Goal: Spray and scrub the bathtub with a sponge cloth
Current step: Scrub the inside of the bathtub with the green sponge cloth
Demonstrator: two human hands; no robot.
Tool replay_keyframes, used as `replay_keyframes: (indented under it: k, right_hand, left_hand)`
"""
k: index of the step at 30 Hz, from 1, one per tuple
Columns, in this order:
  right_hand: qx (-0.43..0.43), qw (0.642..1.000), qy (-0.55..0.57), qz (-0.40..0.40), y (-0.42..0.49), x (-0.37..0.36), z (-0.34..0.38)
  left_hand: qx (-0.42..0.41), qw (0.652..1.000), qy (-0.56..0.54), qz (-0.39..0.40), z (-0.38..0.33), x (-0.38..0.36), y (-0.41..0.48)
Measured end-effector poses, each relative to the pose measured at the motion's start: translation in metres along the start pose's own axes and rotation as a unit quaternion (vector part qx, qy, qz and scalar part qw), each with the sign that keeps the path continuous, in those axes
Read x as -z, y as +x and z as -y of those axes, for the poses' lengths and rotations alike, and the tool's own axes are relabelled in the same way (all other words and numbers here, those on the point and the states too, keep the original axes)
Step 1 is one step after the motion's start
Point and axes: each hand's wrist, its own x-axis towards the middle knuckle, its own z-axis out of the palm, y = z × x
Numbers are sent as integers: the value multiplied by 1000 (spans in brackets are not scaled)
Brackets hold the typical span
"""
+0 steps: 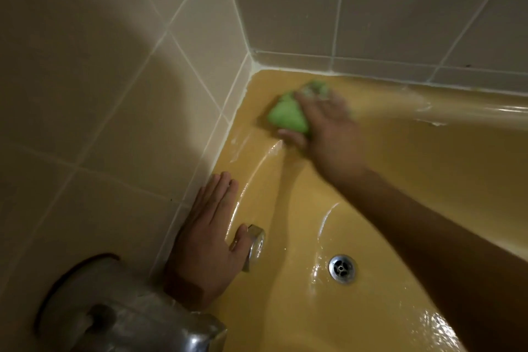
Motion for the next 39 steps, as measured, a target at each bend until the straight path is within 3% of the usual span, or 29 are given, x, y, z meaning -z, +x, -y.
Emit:
replay_keyframes:
  k: [3,5,11,17,21,28,32,37,39]
  right_hand:
    - [88,995,33,46,-6,-16,47]
    - [122,990,23,69,-16,-17,40]
    - [158,971,-177,13,-12,32,-92]
    - [239,925,-285,78,-32,101,-160]
    - [187,933,-303,61,-52,114,-183]
    - [22,987,-154,28,-20,47,-81]
    - [65,990,-37,123,3,13,4]
    - [204,944,-15,260,5,17,32]
    - [158,957,-17,243,15,21,22]
  left_hand:
    - [-1,1000,10,6,4,-1,5]
    - [-15,999,34,6,5,-2,8]
    - [-27,999,37,22,7,-6,12]
    - [-39,998,54,6,6,-9,14]
    - [-47,998,50,-11,3,-9,15]
    - [-42,998,42,-16,0,-5,14]
    - [-23,998,44,-42,-3,-4,8]
    - [5,999,29,-45,-7,-1,-19]
    - [9,997,20,-75,-12,-1,-26]
